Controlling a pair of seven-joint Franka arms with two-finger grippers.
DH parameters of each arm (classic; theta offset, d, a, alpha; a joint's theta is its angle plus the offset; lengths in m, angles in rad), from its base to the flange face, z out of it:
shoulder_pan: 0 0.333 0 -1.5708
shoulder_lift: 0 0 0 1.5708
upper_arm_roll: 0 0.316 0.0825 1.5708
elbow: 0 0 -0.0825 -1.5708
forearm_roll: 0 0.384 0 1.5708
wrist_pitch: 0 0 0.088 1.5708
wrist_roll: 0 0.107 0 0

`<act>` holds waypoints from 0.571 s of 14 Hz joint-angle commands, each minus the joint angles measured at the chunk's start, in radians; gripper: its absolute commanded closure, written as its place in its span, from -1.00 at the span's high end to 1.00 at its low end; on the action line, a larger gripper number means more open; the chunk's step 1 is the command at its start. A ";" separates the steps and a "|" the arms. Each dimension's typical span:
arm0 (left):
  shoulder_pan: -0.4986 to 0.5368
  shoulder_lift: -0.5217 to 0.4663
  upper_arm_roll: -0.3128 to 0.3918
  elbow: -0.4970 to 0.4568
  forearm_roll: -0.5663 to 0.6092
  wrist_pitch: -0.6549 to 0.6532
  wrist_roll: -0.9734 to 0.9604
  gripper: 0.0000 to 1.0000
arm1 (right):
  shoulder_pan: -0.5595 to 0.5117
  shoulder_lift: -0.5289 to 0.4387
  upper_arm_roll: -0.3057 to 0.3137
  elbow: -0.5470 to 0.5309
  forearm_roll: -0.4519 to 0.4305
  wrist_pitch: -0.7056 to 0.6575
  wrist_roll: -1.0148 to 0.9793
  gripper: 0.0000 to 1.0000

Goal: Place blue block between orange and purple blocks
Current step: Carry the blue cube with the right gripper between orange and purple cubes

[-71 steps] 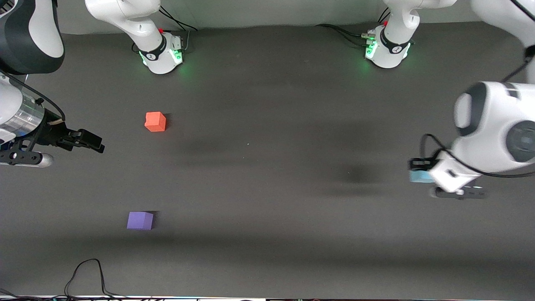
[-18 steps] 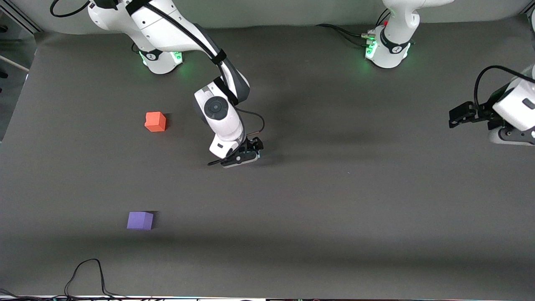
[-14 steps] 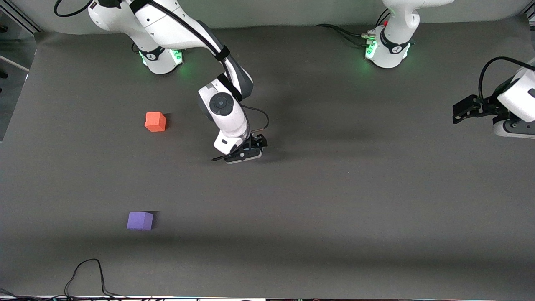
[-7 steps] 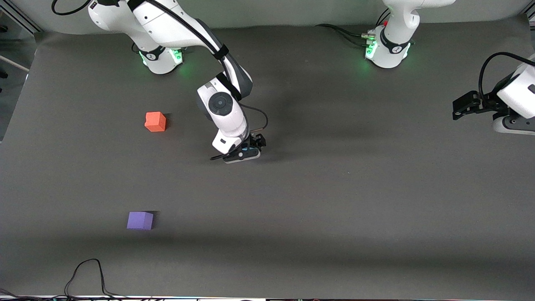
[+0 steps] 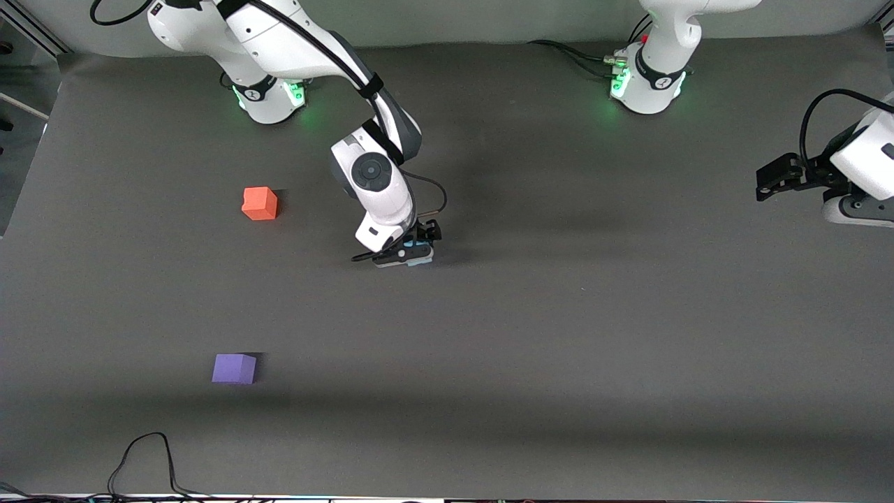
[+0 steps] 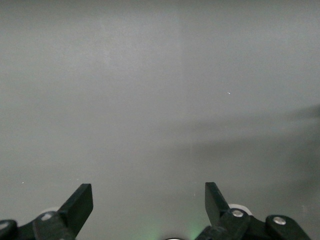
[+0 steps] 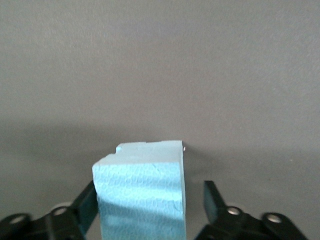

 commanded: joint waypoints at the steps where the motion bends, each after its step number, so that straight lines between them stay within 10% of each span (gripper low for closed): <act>1: 0.000 0.000 0.003 0.004 0.000 -0.024 -0.002 1.00 | 0.017 -0.032 -0.009 -0.033 0.021 0.015 0.016 -0.09; 5: -0.002 0.000 0.005 0.006 -0.001 -0.024 -0.009 1.00 | 0.005 -0.094 -0.032 -0.037 0.021 -0.059 0.013 -0.36; 8: -0.003 -0.002 0.003 0.007 -0.001 -0.023 -0.005 1.00 | 0.003 -0.249 -0.182 -0.033 0.020 -0.291 -0.092 -0.36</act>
